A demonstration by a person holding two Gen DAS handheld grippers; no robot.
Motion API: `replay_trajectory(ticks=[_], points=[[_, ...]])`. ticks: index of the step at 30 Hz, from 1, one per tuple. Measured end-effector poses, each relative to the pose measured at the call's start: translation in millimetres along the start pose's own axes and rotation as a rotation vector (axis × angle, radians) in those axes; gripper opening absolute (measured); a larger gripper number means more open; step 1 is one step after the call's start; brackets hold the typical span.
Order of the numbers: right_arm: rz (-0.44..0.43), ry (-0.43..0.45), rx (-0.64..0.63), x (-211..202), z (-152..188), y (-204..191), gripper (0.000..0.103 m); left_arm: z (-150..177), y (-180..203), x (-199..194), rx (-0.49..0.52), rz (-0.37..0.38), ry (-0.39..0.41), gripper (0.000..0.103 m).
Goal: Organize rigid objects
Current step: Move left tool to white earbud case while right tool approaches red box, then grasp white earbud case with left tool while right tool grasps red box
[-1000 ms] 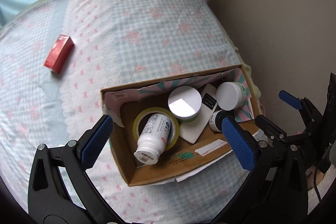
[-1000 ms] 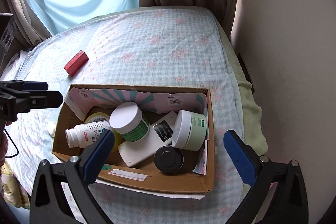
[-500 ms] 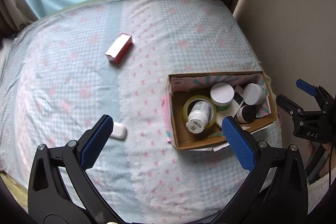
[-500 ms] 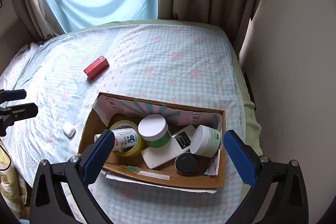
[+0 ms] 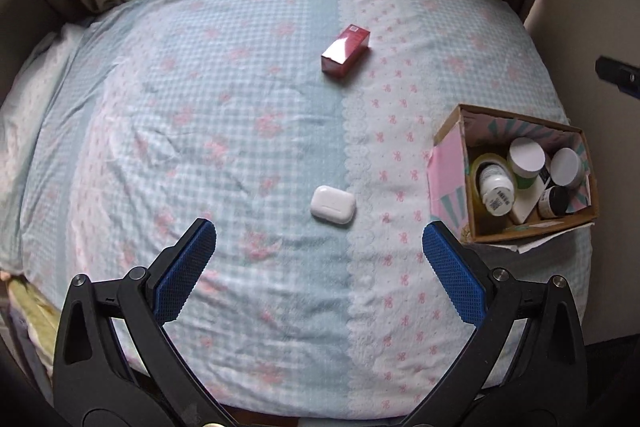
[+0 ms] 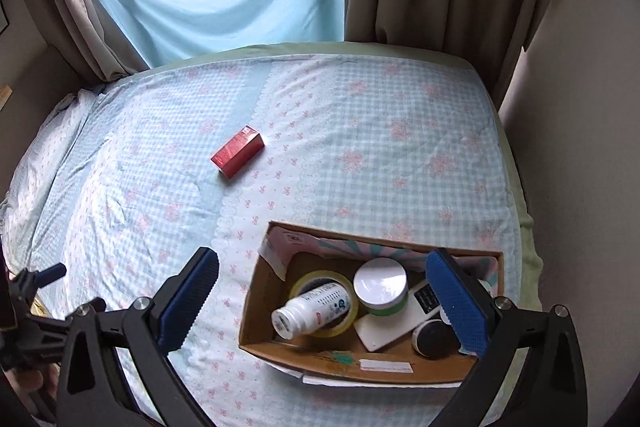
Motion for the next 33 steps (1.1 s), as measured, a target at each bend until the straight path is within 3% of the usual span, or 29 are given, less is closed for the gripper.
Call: replay_trajectory(ticks=[8,16,26,33], points=[[-0.101,-0.105,0.007,68,-55,-46,0.103,6,1,63,0.053,-0.014,-0.052,0.103],[-0.169,-0.276,0.07,172,-92,-79,0.103,7,14,139,0.163,-0.048,-0.091,0.103],[-0.174,-0.413,0.151,276,-121,-106,0.103,3,22,207,0.209,-0.042,-0.13,0.103],[-0.15,-0.478,0.16,328,-121,-122,0.103,8,32,235,0.198,-0.005,-0.158,0.094]])
Point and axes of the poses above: each gripper's, at about its wrist camera, not at the fingertips, and x roughly the way its jaws point, y to its right, z to its underside, the point moved 9 cm from there along x, roughly the way its jaws point, and after that the axes turned 5 degrees about -y, right-handed, at the moved point
